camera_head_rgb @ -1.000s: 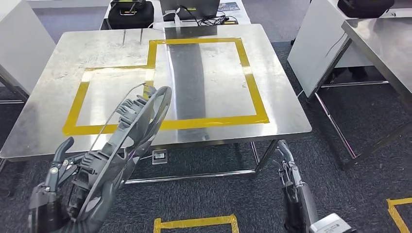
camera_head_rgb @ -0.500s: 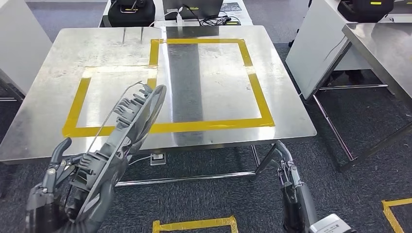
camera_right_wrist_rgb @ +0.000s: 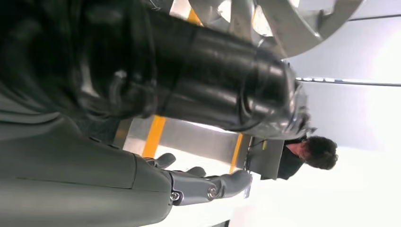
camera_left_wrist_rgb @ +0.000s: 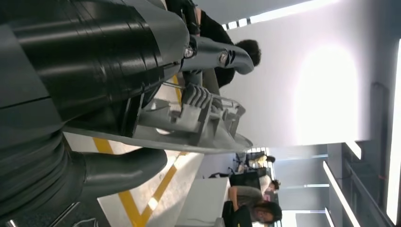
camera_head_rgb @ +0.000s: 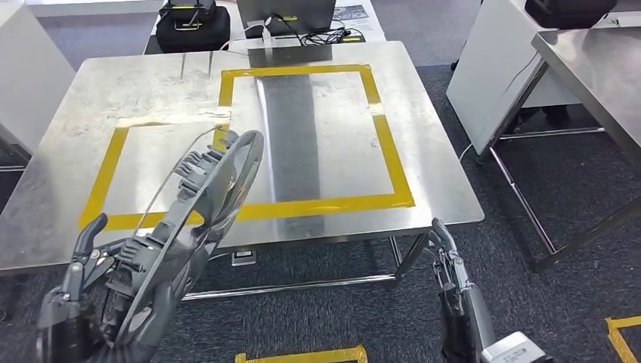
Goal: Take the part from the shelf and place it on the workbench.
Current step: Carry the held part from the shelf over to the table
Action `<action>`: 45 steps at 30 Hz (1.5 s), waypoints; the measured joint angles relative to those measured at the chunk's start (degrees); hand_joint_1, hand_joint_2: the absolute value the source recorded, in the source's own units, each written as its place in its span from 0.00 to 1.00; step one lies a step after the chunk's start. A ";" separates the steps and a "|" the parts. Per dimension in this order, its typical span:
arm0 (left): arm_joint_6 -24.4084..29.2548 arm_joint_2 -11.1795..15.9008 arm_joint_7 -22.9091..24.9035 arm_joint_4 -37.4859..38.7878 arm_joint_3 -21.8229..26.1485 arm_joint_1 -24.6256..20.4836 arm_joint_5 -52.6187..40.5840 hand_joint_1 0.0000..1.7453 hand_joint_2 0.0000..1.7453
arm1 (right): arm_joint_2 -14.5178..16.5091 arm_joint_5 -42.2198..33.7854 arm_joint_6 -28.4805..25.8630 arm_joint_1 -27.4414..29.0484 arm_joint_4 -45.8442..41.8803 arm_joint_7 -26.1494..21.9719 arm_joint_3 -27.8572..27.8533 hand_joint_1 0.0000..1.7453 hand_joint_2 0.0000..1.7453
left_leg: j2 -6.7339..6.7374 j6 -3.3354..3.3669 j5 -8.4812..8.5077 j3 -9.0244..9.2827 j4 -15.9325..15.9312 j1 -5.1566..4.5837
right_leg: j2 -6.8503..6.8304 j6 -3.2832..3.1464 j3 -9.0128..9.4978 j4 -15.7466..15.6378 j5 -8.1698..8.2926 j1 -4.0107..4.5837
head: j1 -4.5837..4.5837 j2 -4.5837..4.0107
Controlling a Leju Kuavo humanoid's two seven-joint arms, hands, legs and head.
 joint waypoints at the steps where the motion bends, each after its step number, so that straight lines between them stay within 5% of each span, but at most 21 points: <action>1: 0.00 0.00 0.02 -0.01 -0.02 -0.02 -0.02 1.00 1.00 | 0.00 0.00 0.02 -0.01 0.03 0.03 0.01 0.00 0.00 | 0.00 0.03 -0.75 -2.56 3.79 -0.03 | 0.00 -0.20 0.30 0.02 -0.29 0.14 | -0.40 0.00; 3: 0.00 0.02 0.13 -0.01 -0.08 0.06 -0.03 1.00 1.00 | 0.00 0.00 0.03 0.02 0.10 0.13 0.02 0.00 0.00 | 0.01 0.27 1.19 -4.67 4.97 -0.11 | 0.14 -0.29 0.99 0.13 -0.91 0.42 | -0.93 0.00; 5: 0.00 0.05 0.27 -0.02 -0.13 0.13 -0.05 1.00 1.00 | 0.00 0.02 0.03 0.04 0.14 0.22 0.02 0.00 0.00 | 0.01 0.79 6.03 -2.66 -1.58 -0.34 | 0.37 -0.13 1.82 0.40 -1.75 0.59 | -1.40 0.00; 7: 0.00 0.06 0.32 -0.08 -0.18 0.09 -0.08 1.00 1.00 | 0.00 0.04 0.01 0.07 0.16 0.24 0.01 0.00 0.00 | 0.04 1.23 8.22 0.17 -7.75 -0.63 | 0.53 0.35 1.82 0.97 -2.71 0.85 | -1.72 0.00; 11: 0.00 0.05 0.35 -0.24 -0.23 0.17 -0.17 1.00 1.00 | -0.01 0.07 -0.05 0.12 0.18 0.23 0.01 0.00 0.00 | -0.24 1.86 7.46 1.78 -9.88 -0.66 | 0.46 1.56 1.49 1.36 -3.58 0.86 | -1.54 0.00; 13: 0.00 0.02 0.37 -0.26 -0.24 0.15 -0.19 1.00 1.00 | -0.01 0.11 -0.06 0.05 0.16 0.22 -0.01 0.00 0.00 | -0.29 2.28 7.29 2.22 -10.17 -0.28 | 0.34 2.37 0.38 4.22 -5.20 0.70 | -1.04 0.00; 16: 0.00 0.01 0.36 -0.26 -0.24 0.14 -0.23 1.00 1.00 | -0.02 0.15 -0.06 0.06 0.15 0.22 -0.01 0.00 0.00 | -0.26 2.64 6.72 2.68 -10.14 -0.23 | 0.25 3.45 -5.83 15.08 -9.48 -0.02 | -0.01 0.00; 18: 0.00 0.01 0.36 -0.24 -0.24 0.17 -0.24 1.00 1.00 | -0.02 0.14 -0.06 0.08 0.15 0.21 -0.01 0.00 0.00 | -0.31 2.61 6.23 3.18 -10.11 -0.23 | 0.24 3.67 -8.50 18.33 -9.06 -0.29 | 0.27 0.00; 21: 0.00 -0.01 0.36 -0.23 -0.24 0.17 -0.25 1.00 1.00 | -0.03 0.13 -0.09 0.05 0.15 0.21 -0.01 0.00 0.00 | -0.49 2.33 5.23 4.46 -10.20 -0.21 | 0.21 3.14 -5.25 8.60 -1.97 -0.31 | 0.87 0.00; 23: 0.00 -0.02 0.36 -0.26 -0.25 0.08 -0.28 1.00 1.00 | -0.02 0.12 -0.09 0.00 0.14 0.21 -0.01 0.00 0.00 | -0.60 1.76 4.76 4.90 -10.31 -0.26 | 0.17 2.34 -2.46 2.62 0.35 0.07 | 1.09 0.00; 28: 0.00 0.01 0.57 -0.37 -0.28 -0.04 -0.48 1.00 1.00 | 0.01 0.15 -0.05 -0.02 0.12 0.29 -0.01 0.00 0.00 | -0.39 0.38 3.73 4.19 -9.03 -0.15 | 0.19 0.61 -1.00 0.55 0.32 0.11 | 0.85 0.00; 32: 0.00 0.03 0.52 -0.40 -0.32 -0.13 -0.59 1.00 1.00 | 0.00 0.07 -0.08 -0.01 0.17 0.20 0.01 0.00 0.00 | -0.15 0.14 -0.59 -3.12 3.95 -0.23 | 0.07 -0.19 0.10 0.01 -0.27 0.06 | -0.62 0.00; 34: 0.00 0.06 0.51 -0.40 -0.34 -0.07 -0.59 1.00 1.00 | 0.00 -0.05 -0.17 0.09 0.27 -0.01 0.02 0.00 0.00 | -0.09 0.16 1.37 -4.17 3.94 -0.23 | 0.20 -0.12 0.50 0.13 -0.69 0.10 | -1.08 0.00; 37: 0.00 0.12 0.51 -0.40 -0.37 -0.08 -0.67 1.00 1.00 | 0.00 -0.23 -0.34 0.26 0.33 -0.33 0.01 0.00 0.00 | -0.01 0.53 6.64 0.25 -6.33 -0.24 | 0.51 0.55 1.04 0.90 -1.71 0.19 | -1.91 0.00; 39: 0.00 0.12 0.52 -0.42 -0.38 -0.11 -0.80 1.00 1.00 | 0.00 -0.28 -0.43 0.33 0.32 -0.41 0.00 0.00 0.00 | -0.08 0.86 6.88 2.06 -9.43 -0.34 | 0.59 1.21 0.67 1.40 -2.25 0.35 | -1.97 0.00; 42: 0.00 0.12 0.62 -0.42 -0.40 -0.09 -0.99 1.00 1.00 | -0.01 -0.34 -0.43 0.33 0.32 -0.45 -0.02 0.00 0.00 | -0.25 1.62 6.72 2.57 -9.82 -0.33 | 0.50 2.08 0.44 1.79 -2.69 0.28 | -1.59 0.00; 45: -0.02 0.10 0.78 -0.49 -0.40 -0.16 -1.25 1.00 1.00 | -0.02 -0.48 -0.39 0.26 0.30 -0.46 -0.03 0.00 0.00 | -0.23 2.26 6.68 2.96 -10.10 -0.08 | 0.26 3.16 -2.72 8.39 -5.88 -0.06 | -0.64 0.00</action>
